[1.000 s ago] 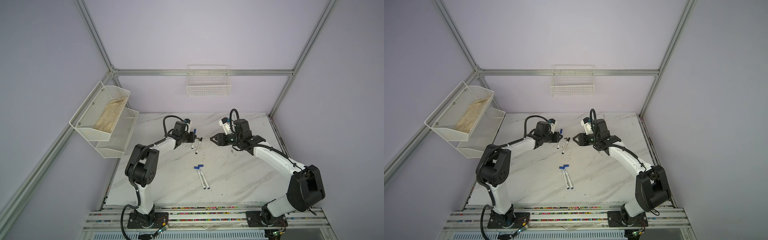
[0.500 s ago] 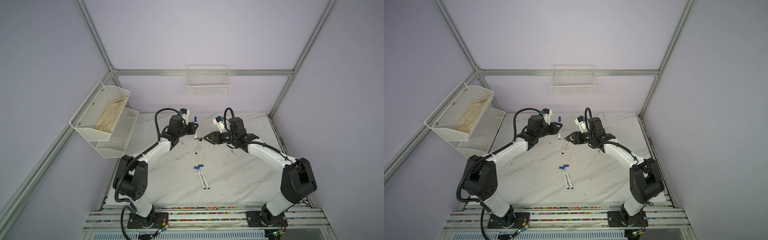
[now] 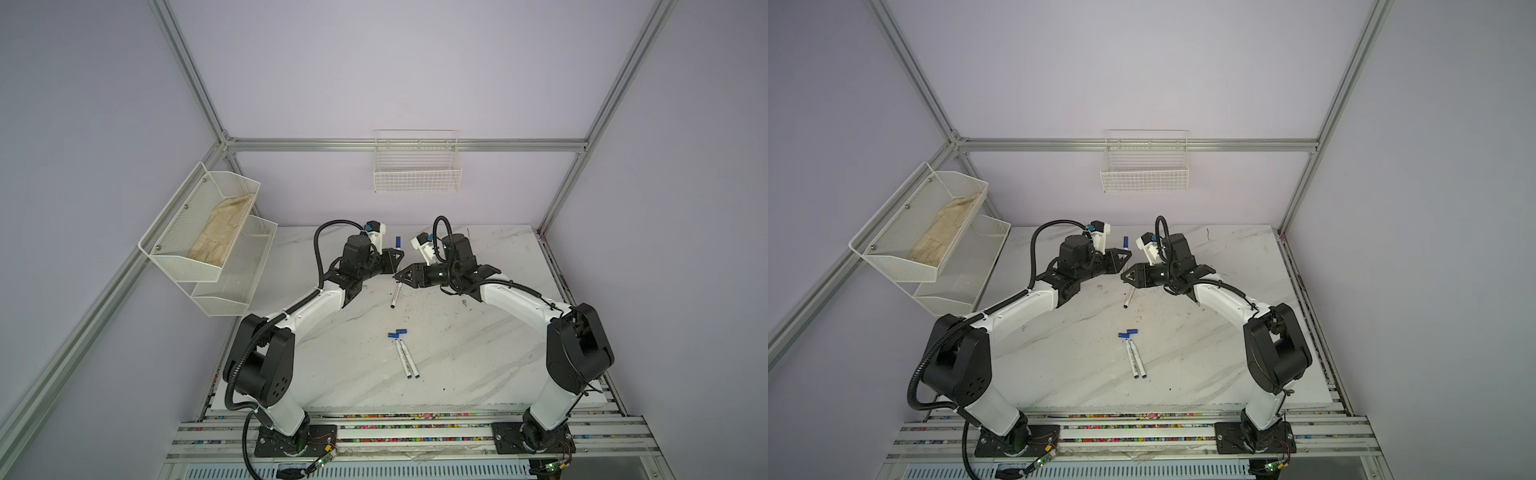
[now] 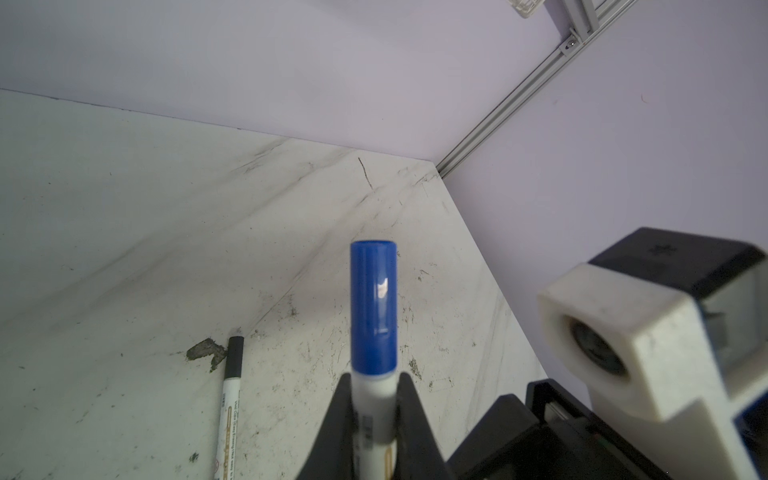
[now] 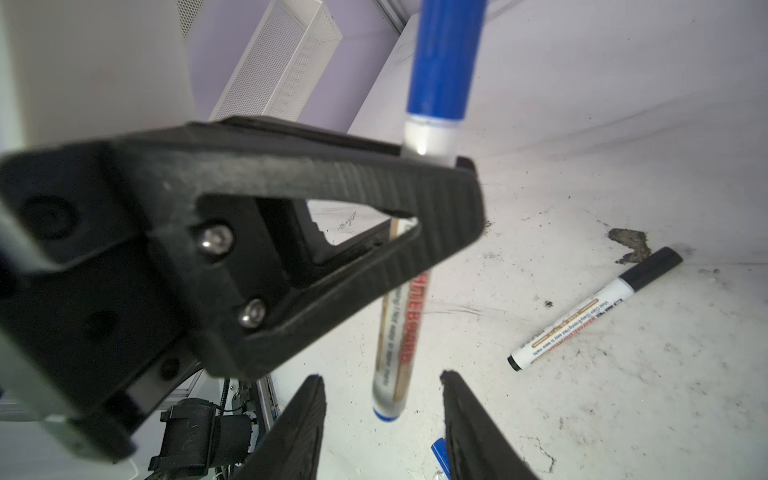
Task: Insert the pens into the pen caps
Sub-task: 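Close the right gripper on the capped marker while the left gripper releases it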
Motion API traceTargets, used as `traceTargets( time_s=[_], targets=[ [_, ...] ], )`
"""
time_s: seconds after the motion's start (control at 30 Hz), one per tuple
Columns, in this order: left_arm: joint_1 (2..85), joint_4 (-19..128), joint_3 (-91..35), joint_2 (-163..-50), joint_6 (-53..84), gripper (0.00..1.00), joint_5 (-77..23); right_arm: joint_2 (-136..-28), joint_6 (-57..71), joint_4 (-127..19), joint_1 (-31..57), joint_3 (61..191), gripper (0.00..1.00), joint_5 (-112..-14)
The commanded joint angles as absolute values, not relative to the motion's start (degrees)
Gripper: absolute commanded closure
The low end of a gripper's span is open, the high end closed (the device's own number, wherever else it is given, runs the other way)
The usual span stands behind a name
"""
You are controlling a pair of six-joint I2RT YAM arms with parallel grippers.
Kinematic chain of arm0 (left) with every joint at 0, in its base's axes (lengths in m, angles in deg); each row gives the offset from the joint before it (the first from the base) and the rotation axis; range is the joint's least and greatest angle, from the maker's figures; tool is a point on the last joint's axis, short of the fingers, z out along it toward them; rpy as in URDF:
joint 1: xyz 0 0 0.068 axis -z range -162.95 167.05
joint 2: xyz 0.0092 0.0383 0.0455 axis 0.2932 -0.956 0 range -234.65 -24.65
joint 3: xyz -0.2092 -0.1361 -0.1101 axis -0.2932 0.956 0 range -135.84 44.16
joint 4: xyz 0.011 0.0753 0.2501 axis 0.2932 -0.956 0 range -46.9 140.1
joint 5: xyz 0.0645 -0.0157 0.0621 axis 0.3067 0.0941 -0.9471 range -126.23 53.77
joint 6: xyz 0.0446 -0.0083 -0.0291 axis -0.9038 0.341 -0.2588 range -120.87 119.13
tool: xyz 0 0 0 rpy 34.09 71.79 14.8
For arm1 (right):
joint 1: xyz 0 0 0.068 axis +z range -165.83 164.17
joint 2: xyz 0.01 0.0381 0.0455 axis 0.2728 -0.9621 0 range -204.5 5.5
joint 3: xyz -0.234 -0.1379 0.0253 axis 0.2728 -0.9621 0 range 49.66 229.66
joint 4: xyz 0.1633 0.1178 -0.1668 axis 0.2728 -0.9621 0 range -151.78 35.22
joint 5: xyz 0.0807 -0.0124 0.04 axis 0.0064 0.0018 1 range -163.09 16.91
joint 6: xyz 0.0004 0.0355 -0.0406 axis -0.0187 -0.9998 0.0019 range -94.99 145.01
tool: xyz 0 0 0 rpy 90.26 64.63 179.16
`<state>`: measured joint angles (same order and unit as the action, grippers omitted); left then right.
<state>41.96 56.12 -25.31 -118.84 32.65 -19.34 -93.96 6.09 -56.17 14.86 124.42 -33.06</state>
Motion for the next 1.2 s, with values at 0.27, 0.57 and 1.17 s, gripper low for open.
traceTargets(
  time_s=[0.27, 0.57, 1.17],
  targets=[
    [43.4, 59.9, -22.2, -115.4, 34.5, 0.89, -18.8, -94.7, 4.0, -50.9, 15.0, 125.3, 0.60, -33.5],
    [43.9, 60.6, -21.3, -115.2, 35.1, 0.89, -18.7, -94.6, 2.1, -48.3, 15.0, 124.4, 0.85, -33.5],
    [43.8, 61.5, -10.4, -102.4, 33.5, 0.46, -16.0, -96.0, -3.2, -52.7, 14.9, 124.0, 0.97, -42.4]
  ],
)
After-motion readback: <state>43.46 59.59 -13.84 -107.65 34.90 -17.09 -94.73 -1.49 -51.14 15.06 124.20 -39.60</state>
